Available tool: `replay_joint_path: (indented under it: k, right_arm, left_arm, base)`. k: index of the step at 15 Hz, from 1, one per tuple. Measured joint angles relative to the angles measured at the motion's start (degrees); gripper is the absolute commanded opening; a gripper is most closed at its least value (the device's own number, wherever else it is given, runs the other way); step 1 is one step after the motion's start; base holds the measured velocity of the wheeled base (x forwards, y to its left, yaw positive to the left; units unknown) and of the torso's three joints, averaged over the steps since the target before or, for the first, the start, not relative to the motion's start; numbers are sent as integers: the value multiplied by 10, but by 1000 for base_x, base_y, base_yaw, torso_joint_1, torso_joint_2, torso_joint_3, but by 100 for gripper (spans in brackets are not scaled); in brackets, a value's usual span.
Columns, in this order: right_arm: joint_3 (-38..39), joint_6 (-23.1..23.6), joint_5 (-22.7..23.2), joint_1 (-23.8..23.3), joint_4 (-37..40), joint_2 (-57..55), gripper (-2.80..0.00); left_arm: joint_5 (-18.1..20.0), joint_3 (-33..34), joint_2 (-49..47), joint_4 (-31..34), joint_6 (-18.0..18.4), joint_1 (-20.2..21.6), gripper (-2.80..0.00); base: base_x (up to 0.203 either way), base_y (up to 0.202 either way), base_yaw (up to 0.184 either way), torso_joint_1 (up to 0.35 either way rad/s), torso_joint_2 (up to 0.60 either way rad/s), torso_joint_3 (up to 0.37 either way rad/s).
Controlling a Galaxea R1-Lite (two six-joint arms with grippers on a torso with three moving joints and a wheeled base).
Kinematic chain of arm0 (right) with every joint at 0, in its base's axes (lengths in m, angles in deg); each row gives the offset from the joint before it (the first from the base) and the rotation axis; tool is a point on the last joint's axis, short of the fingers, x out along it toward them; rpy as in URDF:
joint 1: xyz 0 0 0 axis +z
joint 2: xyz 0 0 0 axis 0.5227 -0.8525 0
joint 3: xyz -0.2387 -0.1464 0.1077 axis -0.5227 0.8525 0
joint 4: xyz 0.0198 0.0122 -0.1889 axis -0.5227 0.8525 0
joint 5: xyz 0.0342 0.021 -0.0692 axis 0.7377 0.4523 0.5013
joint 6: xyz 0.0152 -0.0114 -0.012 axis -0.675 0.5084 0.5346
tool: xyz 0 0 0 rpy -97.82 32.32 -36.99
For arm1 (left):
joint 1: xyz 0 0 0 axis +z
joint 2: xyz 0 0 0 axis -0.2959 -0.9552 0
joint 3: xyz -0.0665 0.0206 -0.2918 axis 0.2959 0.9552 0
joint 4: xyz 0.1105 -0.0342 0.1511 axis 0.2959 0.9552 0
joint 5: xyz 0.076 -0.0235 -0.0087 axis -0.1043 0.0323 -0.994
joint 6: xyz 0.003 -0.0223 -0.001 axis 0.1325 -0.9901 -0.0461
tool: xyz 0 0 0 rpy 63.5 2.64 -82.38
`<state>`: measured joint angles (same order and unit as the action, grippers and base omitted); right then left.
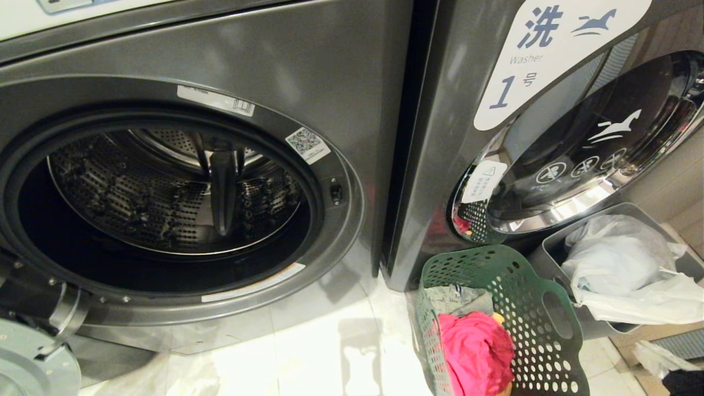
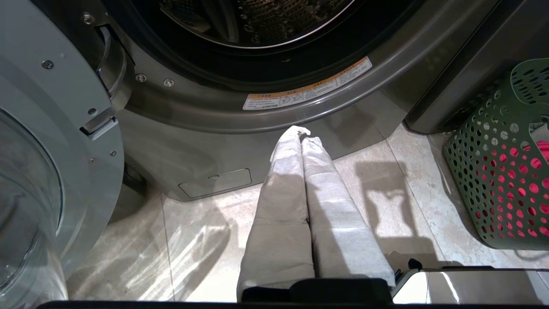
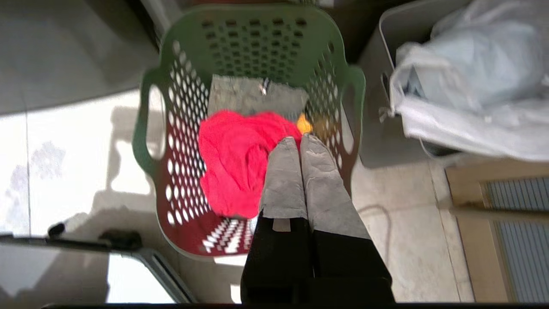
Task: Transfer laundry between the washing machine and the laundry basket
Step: Close the washing machine door with the left hand
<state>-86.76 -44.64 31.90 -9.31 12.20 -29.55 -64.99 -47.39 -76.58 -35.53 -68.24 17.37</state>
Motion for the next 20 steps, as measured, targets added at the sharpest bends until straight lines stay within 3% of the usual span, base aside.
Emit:
replay_joint_path:
  k: [2,7,10,14,20]
  right_arm:
    - [10,2,21,-25,60,50,-280]
    - [14,19,135,-152,248,212,-280]
    - [14,44,187,-201,320,328,-280]
    - [14,45,200,-223,339,456,-280]
    - [15,27,200,-226,341,502,-280]
  left_arm:
    - [0,0,0,0,0,0,-280]
    - [0,0,0,0,0,0,-280]
    - [0,0,0,0,0,0,-280]
    - [0,0,0,0,0,0,-280]
    - [0,0,0,0,0,0,-280]
  base:
    - [0,0,0,0,0,0]
    - [0,0,0,0,0,0]
    - [0,0,0,0,0,0]
    - [0,0,0,0,0,0]
    - [0,0,0,0,0,0]
